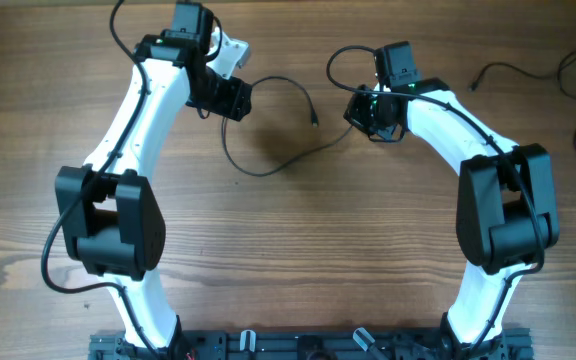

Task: Untangle cables
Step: 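Drag the cable loop back and rightward with the right gripper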

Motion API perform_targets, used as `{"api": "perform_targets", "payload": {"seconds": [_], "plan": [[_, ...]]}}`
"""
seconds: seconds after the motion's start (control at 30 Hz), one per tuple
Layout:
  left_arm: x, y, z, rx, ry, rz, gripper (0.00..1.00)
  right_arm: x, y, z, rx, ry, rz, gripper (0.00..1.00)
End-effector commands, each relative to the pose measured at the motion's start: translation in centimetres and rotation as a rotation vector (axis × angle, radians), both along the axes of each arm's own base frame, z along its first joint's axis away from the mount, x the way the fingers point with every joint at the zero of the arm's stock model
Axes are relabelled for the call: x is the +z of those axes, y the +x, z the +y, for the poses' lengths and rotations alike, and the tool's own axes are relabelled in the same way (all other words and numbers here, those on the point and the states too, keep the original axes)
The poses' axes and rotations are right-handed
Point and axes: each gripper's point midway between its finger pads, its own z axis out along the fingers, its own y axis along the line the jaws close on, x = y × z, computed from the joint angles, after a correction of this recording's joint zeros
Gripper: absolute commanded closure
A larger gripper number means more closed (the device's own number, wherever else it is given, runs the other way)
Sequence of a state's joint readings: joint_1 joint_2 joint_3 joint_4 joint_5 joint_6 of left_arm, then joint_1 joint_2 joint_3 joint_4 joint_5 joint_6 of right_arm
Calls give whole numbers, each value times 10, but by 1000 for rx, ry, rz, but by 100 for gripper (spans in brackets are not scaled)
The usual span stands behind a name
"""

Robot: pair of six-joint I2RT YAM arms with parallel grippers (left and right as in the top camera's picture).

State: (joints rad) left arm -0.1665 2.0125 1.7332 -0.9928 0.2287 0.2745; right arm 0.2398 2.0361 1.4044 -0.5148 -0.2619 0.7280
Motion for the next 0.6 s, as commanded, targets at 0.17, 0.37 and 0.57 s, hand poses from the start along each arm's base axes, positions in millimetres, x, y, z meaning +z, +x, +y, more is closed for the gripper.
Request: {"api": "perform_targets", "payload": {"seconds": [0.17,0.37,0.57], "plan": [[-7,6,42,92,19,20,31,81,37,12,129,-25,-165,95],[-7,7,44,95,19,20,31,150,53,-5,149,-154,-255,95],[-8,6,44,95,19,22,31,227,57,-26,120,-276,-366,95]]}}
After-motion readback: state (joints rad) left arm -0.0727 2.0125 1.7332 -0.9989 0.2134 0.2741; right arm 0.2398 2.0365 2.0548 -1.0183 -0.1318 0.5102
